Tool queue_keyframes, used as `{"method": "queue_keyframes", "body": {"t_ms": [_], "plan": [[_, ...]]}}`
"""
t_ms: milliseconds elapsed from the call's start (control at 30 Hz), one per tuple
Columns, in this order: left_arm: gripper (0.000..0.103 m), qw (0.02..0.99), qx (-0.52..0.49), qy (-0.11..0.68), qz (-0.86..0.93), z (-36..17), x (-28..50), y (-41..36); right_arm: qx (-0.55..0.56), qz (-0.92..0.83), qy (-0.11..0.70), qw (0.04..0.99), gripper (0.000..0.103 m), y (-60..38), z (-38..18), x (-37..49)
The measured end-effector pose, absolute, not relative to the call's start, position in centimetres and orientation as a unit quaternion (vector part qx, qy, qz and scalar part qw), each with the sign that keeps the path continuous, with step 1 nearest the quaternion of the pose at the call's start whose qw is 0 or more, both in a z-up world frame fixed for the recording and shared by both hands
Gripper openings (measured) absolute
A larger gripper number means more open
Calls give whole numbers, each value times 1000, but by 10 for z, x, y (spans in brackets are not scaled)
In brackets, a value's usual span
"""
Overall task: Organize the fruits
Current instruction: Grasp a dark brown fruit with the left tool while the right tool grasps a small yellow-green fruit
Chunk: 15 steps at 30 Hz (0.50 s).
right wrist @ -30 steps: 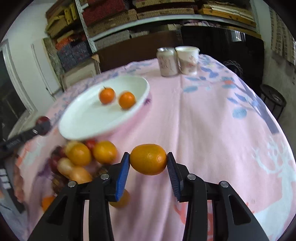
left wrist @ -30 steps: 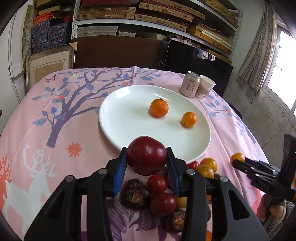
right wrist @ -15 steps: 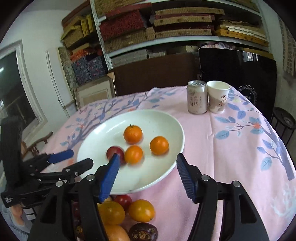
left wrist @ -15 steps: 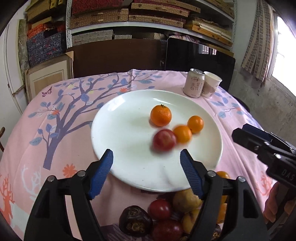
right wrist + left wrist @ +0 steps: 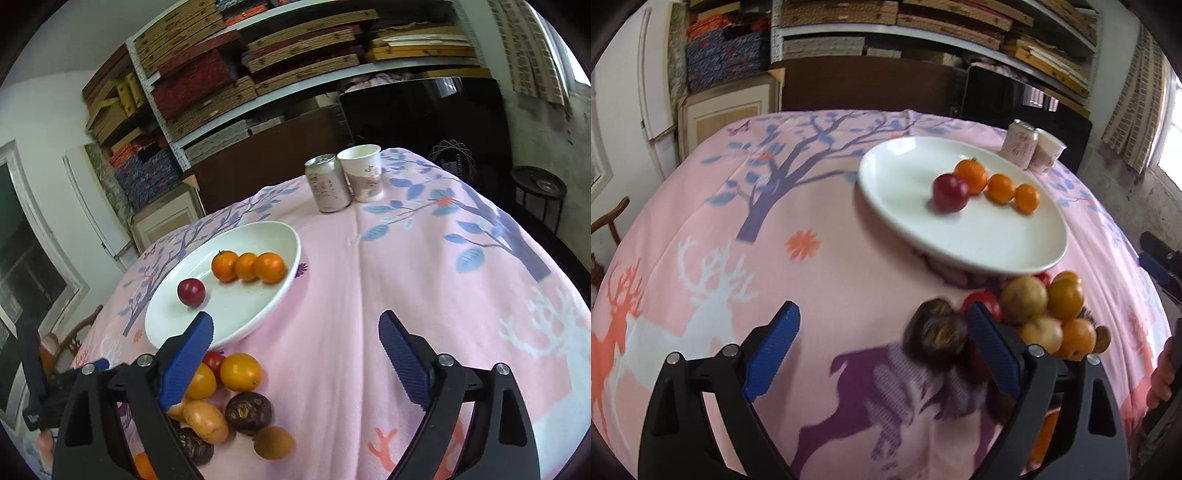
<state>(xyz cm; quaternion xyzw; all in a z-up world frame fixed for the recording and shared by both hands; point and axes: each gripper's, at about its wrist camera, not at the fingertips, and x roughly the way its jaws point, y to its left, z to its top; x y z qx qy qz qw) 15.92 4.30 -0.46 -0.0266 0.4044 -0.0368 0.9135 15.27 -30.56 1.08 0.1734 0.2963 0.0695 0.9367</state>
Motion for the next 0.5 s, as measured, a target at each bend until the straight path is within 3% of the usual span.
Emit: {"method": "queue_keyframes", "body": {"t_ms": [433, 500], "plan": [[91, 908, 0, 418, -44, -18, 169, 24, 208, 66, 306, 927, 95, -317, 5, 150], [96, 904, -2, 425, -37, -22, 173, 26, 208, 66, 305, 927, 95, -317, 5, 151]]}}
